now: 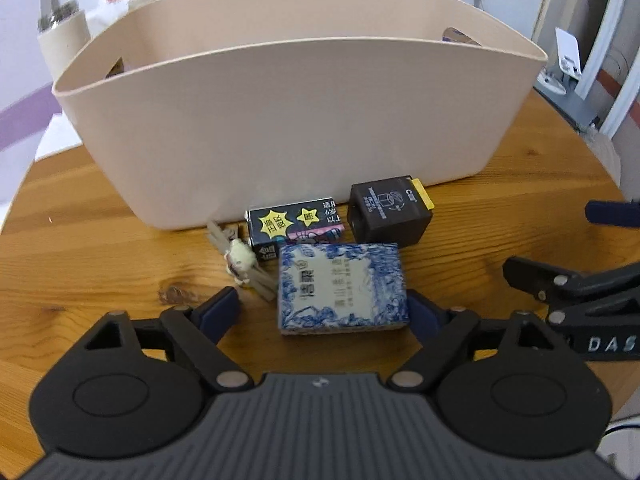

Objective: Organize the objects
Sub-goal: 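Grasp the blue-and-white box with the left tool while the right tool grasps the black box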

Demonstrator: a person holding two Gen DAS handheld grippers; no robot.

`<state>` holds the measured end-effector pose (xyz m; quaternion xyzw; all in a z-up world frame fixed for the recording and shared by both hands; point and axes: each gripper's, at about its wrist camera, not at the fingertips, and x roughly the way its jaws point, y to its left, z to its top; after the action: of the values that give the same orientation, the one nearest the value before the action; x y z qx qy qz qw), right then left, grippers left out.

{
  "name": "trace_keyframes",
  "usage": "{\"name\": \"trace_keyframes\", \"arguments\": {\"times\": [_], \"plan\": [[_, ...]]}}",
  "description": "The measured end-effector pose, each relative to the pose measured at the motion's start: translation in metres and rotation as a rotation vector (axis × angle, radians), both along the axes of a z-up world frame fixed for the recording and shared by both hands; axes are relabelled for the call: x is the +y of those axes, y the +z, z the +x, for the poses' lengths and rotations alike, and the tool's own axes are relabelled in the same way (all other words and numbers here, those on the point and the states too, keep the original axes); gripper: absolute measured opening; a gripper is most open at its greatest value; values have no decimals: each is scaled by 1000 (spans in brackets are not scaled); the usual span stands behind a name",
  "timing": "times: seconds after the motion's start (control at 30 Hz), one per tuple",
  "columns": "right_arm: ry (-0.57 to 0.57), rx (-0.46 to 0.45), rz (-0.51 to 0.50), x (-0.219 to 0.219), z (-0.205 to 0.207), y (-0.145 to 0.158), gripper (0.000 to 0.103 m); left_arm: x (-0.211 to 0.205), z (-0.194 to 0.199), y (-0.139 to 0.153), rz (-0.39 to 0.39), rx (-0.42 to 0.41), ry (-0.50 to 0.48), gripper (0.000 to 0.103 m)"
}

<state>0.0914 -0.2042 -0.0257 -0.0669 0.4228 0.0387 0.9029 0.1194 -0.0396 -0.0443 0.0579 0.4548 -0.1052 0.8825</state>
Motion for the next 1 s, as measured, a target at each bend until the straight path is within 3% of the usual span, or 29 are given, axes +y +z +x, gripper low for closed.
{"name": "trace_keyframes", "arguments": {"times": [0.07,0.5,0.83,1.0], "plan": [[2,-9,17,1,1,1,103,4,-1,1,-4,-14,-1,81],[7,-1,241,23,21,-5,103,37,0,9,-12,-14,8,71],[22,-27,187,55,35,-11,103,65,3,15,-44,-1,48,70],[9,-31,174,59,40,-15,80,64,1,16,-44,-7,34,70]]}}
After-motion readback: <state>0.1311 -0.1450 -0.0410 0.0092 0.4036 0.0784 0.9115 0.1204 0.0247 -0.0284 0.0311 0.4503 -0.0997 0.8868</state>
